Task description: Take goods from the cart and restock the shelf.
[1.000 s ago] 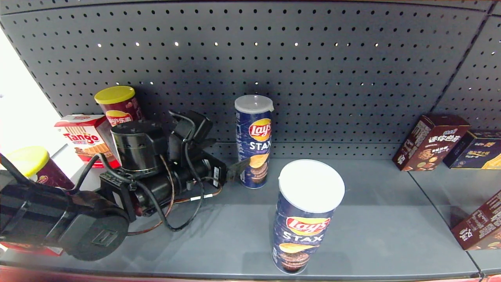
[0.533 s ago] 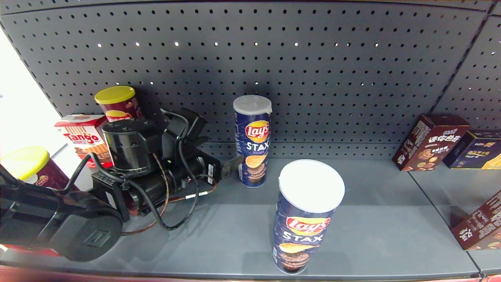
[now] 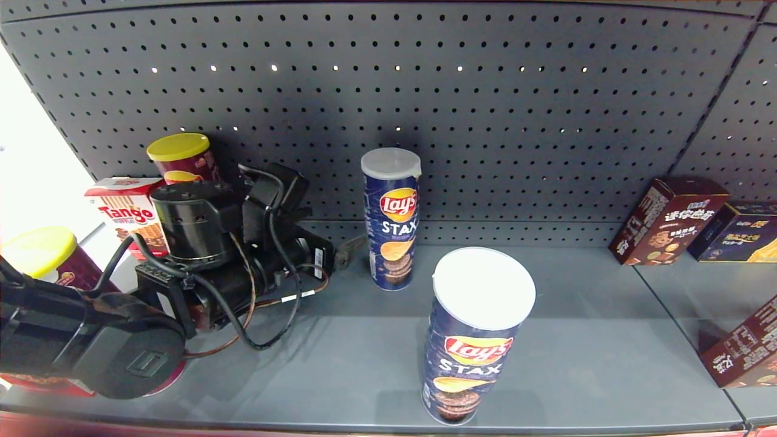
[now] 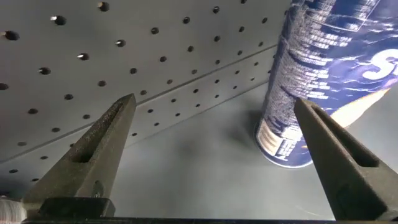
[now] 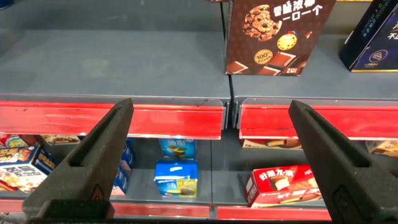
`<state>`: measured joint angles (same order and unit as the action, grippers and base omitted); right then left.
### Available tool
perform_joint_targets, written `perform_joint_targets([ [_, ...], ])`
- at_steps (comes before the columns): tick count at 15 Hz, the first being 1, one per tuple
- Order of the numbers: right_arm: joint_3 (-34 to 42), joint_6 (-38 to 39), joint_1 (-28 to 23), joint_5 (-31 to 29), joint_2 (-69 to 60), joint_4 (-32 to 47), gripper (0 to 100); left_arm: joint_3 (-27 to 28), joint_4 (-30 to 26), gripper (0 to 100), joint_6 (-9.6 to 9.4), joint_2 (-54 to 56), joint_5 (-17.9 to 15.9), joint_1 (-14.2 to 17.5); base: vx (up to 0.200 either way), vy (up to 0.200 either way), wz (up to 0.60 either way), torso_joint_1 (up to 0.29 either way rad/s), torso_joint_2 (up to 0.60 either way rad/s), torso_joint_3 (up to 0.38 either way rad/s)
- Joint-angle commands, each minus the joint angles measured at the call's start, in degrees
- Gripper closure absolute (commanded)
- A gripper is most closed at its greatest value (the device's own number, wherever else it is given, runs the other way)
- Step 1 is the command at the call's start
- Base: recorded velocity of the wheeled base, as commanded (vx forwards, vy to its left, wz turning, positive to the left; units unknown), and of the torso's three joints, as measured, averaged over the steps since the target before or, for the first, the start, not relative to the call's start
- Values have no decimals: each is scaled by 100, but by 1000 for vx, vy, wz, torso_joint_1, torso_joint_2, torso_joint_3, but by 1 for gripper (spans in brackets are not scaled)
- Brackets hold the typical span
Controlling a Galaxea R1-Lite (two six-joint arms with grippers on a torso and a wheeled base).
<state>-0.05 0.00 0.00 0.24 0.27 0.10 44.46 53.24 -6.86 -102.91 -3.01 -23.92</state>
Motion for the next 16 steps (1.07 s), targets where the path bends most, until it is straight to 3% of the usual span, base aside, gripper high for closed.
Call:
perform_joint_targets([
  [1,5,0,0,2,8,-1,0,10,3,0,1,-1,-7,28,0,0,0,0,0,0],
  [6,5,0,0,2,8,-1,0,-148,3,0,-8,34,-77,-16,0,0,0,0,0,0],
  [8,5,0,0,2,8,-1,0,-333,29,0,-8,228,-481,-25,0,0,0,0,0,0],
  [9,5,0,0,2,8,-1,0,-341,29,0,-17,228,-507,-16,0,0,0,0,0,0],
  [16,5,0,0,2,8,-1,0,195,20,0,-17,-150,-253,-16,0,0,0,0,0,0],
])
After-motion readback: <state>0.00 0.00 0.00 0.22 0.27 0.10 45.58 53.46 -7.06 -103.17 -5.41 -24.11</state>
